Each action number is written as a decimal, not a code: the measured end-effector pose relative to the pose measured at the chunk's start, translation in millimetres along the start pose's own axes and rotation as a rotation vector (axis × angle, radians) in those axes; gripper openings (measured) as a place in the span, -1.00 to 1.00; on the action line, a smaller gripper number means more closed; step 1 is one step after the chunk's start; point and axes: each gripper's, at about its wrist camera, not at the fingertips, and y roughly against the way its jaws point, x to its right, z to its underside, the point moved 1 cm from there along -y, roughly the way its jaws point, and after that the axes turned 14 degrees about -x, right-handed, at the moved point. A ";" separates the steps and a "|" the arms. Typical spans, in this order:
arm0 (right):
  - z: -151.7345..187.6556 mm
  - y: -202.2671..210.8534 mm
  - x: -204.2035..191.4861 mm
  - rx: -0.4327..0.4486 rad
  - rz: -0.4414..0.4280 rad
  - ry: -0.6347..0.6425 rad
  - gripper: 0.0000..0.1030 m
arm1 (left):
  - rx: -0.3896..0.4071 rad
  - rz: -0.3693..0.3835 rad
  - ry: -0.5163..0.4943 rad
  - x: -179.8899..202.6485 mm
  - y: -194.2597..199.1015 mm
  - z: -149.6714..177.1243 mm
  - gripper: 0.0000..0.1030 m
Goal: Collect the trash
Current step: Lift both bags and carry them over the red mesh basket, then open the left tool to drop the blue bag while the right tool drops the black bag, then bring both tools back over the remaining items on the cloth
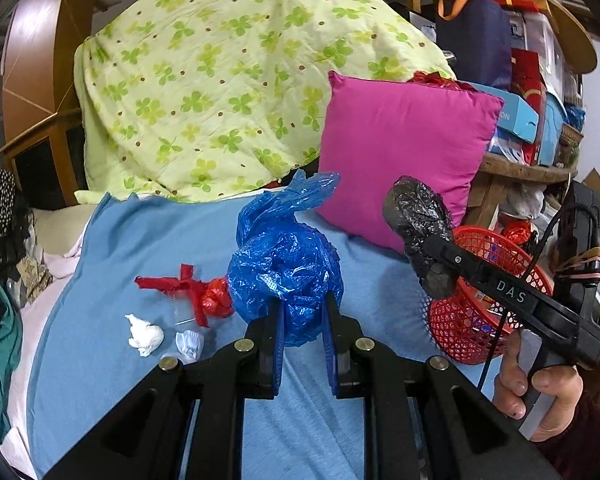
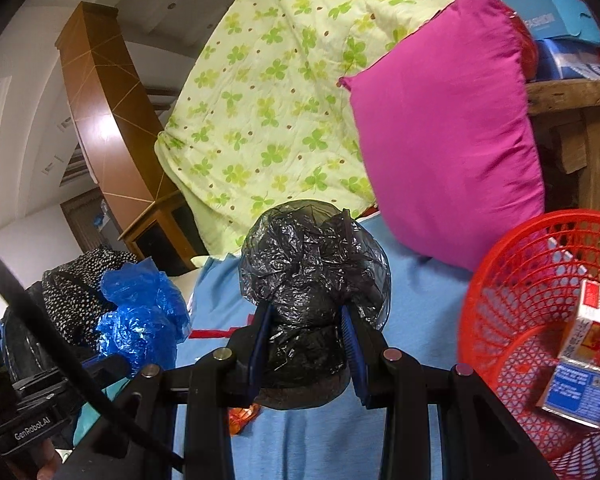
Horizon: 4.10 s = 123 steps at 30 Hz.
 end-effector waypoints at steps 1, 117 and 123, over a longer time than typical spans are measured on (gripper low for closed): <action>-0.6 2.1 2.1 0.005 0.004 -0.001 -0.28 | -0.001 -0.001 -0.004 3.3 -0.2 -1.1 -0.64; 61.8 -104.2 -87.6 -0.227 0.067 0.230 0.19 | -0.166 -0.111 0.413 -197.8 -64.7 144.9 0.16; 66.8 -136.0 -89.7 -0.333 0.044 0.169 0.19 | -0.183 -0.107 0.427 -207.6 -73.2 151.8 0.16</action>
